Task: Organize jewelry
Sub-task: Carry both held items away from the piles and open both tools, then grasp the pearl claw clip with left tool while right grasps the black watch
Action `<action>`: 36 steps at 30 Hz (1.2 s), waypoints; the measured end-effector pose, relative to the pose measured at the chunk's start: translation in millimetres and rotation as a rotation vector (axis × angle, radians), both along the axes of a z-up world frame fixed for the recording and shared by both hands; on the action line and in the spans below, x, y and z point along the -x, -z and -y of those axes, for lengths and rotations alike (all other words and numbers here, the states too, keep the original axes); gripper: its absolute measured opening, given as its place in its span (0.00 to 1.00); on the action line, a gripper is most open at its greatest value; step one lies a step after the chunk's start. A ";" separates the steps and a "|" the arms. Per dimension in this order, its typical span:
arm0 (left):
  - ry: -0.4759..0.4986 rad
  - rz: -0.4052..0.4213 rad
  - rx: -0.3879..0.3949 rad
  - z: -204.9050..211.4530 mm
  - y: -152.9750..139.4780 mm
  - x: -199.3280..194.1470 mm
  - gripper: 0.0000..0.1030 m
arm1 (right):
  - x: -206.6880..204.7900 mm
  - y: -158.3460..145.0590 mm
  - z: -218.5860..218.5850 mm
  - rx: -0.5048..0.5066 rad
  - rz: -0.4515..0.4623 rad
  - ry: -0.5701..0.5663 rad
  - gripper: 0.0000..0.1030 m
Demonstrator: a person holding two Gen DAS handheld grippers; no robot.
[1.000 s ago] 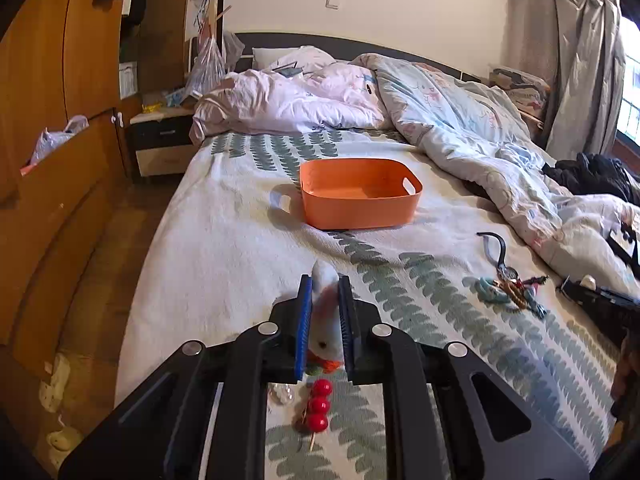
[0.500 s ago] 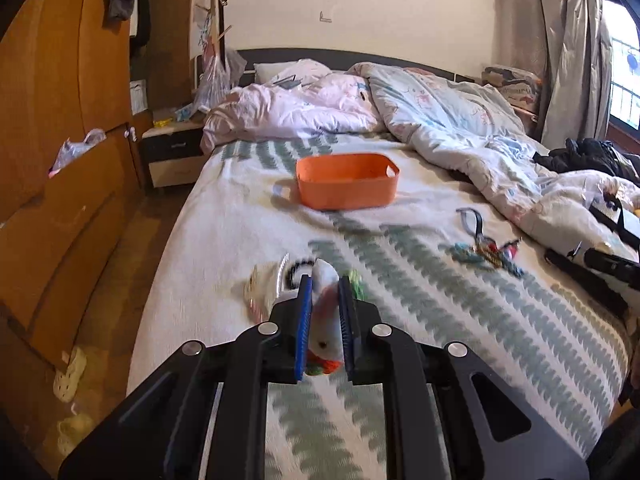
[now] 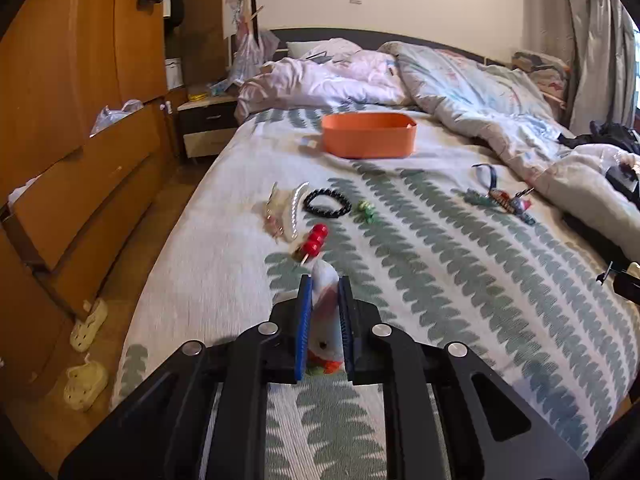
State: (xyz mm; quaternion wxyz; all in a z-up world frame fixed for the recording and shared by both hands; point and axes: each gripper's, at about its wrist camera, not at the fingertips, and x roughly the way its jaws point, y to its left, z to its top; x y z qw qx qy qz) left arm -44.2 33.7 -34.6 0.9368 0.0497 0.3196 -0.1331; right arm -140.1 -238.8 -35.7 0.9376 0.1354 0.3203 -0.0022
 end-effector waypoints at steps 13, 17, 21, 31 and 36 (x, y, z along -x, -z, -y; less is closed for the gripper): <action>-0.057 -0.037 -0.066 3.0 27.3 4.7 0.14 | -13.8 27.1 -7.8 0.061 -0.076 0.023 0.35; -0.063 -0.052 -0.076 3.9 30.4 3.1 0.19 | -15.9 30.3 -4.7 0.060 -0.077 0.038 0.37; -0.061 -0.033 -0.061 3.3 26.5 3.8 0.35 | -16.3 28.6 -3.6 0.059 -0.071 0.041 0.38; -0.099 0.026 0.003 -16.6 -6.1 -1.8 0.63 | -5.3 7.4 9.7 0.055 0.048 0.094 0.59; -0.120 0.041 0.000 -22.7 -20.5 -15.6 0.67 | -13.3 -2.1 17.7 0.031 0.063 0.098 0.61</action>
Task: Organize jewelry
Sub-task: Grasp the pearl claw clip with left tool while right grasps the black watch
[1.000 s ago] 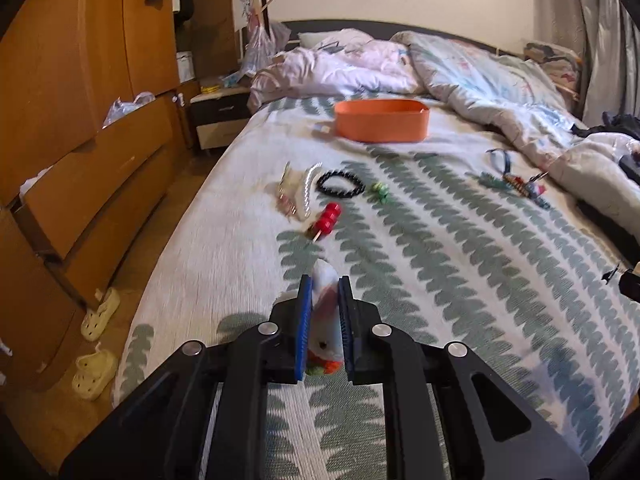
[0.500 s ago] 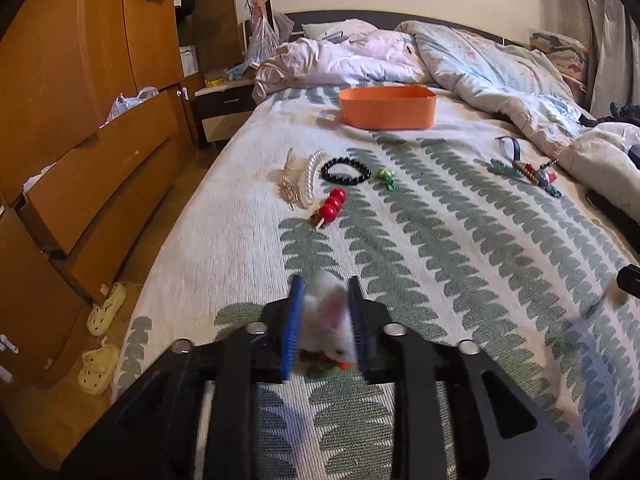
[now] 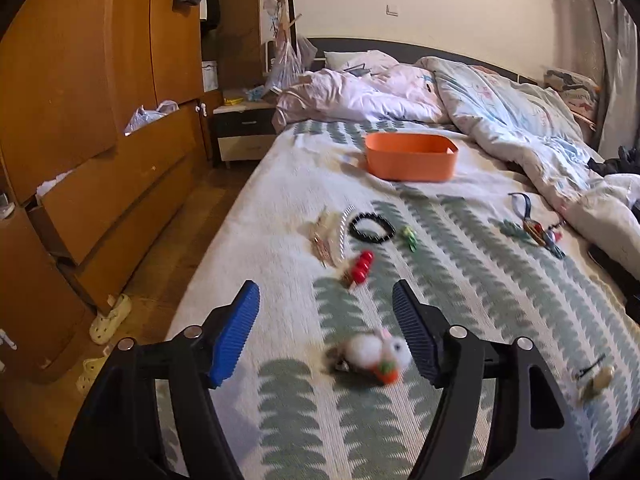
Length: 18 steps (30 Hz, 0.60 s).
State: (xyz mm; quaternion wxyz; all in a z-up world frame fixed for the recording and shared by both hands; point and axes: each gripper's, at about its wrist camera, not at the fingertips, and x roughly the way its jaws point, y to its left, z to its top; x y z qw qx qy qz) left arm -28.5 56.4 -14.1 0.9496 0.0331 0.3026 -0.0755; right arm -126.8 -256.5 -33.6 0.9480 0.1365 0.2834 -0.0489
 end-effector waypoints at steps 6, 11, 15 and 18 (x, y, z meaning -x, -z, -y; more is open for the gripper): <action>0.007 -0.004 -0.043 7.4 -10.1 -26.0 0.70 | -18.1 -18.8 6.8 0.020 0.020 -0.010 0.61; 0.016 -0.025 -0.075 14.3 -14.4 -60.0 0.70 | -47.5 -30.8 26.8 0.024 -0.003 -0.008 0.61; 0.018 -0.068 -0.065 17.1 -13.7 -93.3 0.70 | -81.4 -36.7 52.8 0.016 -0.034 0.015 0.61; 0.023 -0.102 -0.060 21.4 -7.9 -114.7 0.70 | -108.9 -29.4 67.5 -0.004 -0.087 0.024 0.61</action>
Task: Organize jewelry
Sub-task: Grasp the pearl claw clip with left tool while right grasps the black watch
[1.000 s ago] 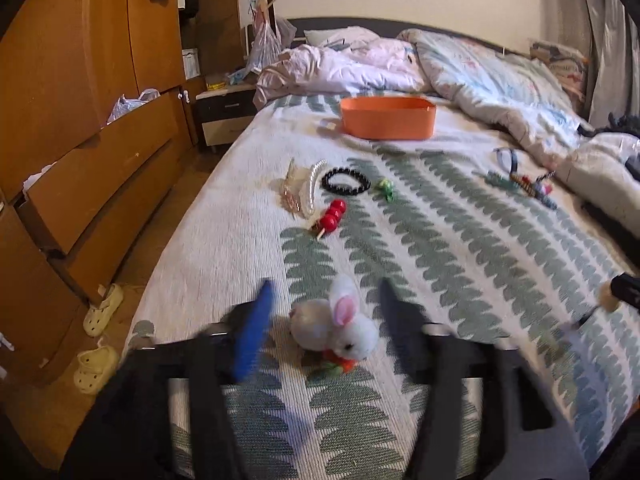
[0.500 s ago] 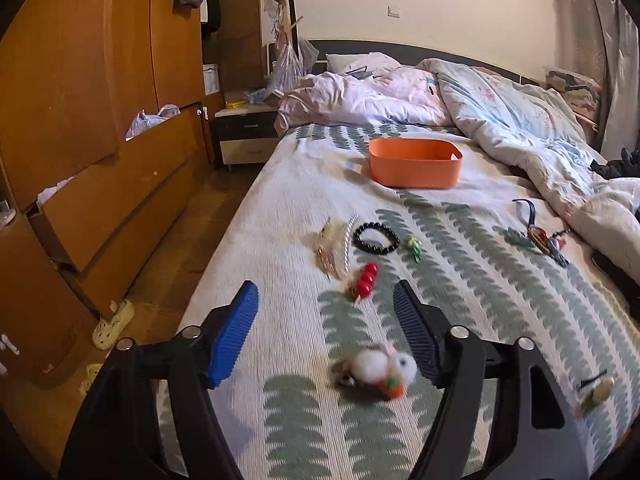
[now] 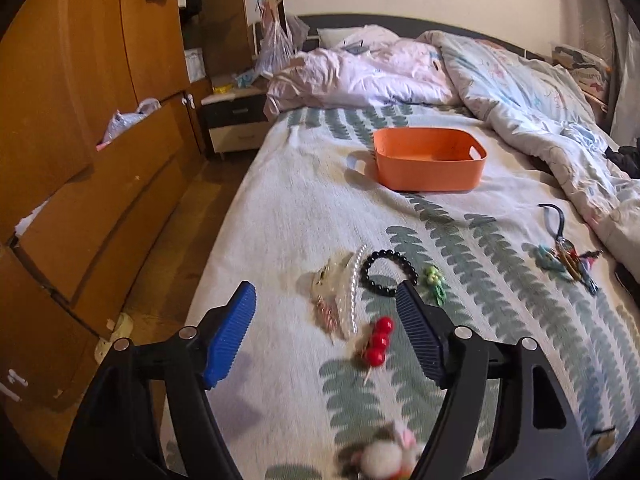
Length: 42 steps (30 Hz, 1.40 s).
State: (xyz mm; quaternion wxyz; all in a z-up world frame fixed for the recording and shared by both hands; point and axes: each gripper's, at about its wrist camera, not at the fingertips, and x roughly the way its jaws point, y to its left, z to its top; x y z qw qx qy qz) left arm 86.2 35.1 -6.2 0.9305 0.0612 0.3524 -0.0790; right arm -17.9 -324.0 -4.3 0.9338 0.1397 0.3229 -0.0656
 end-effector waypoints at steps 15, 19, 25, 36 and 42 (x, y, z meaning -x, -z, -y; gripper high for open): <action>0.003 -0.132 -0.053 22.2 50.1 -61.4 0.70 | -93.6 51.2 27.5 -0.059 -0.157 0.015 0.61; -0.009 -0.155 -0.049 18.1 56.3 -67.4 0.70 | -104.5 53.6 24.6 -0.033 -0.169 0.020 0.60; -0.002 -0.160 -0.063 23.7 59.5 -73.3 0.70 | -121.0 54.7 23.4 0.011 -0.180 0.009 0.60; 0.002 -0.194 -0.104 29.0 75.6 -84.9 0.70 | -173.7 70.1 50.4 -0.014 -0.321 0.003 0.60; -0.005 -0.213 -0.112 28.8 83.9 -91.1 0.70 | -181.4 89.1 55.4 0.008 -0.394 0.023 0.61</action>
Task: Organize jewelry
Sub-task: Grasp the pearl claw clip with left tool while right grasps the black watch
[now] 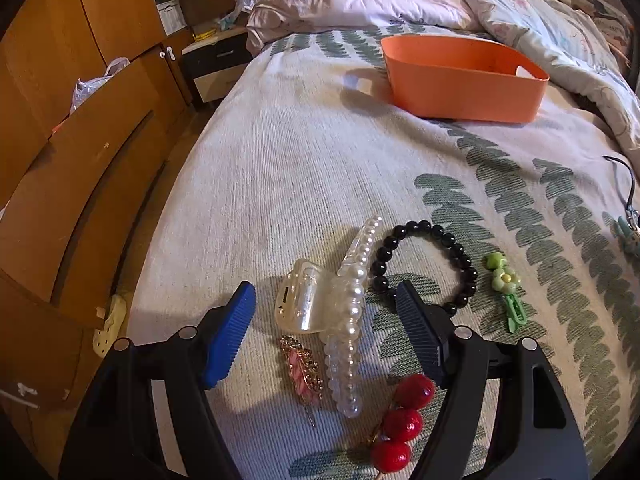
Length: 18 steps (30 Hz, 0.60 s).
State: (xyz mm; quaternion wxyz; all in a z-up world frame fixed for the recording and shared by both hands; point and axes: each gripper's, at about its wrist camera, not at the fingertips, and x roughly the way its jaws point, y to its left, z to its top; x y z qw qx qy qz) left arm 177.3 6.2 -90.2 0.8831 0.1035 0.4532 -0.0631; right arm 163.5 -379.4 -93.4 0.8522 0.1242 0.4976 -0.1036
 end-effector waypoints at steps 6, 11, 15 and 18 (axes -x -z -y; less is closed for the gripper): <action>0.000 -0.018 -0.011 1.3 6.4 -1.8 0.70 | -10.6 6.1 -5.1 0.021 -0.011 -0.013 0.61; 0.001 -0.025 -0.004 0.5 7.2 -4.3 0.70 | -18.4 12.7 -14.7 0.086 -0.028 -0.018 0.61; 0.005 -0.029 -0.008 2.5 7.8 -7.0 0.70 | -20.5 14.8 -14.3 0.086 -0.032 -0.017 0.61; 0.006 -0.030 -0.010 3.0 8.1 -7.1 0.67 | -21.4 15.1 -14.9 0.093 -0.030 -0.012 0.53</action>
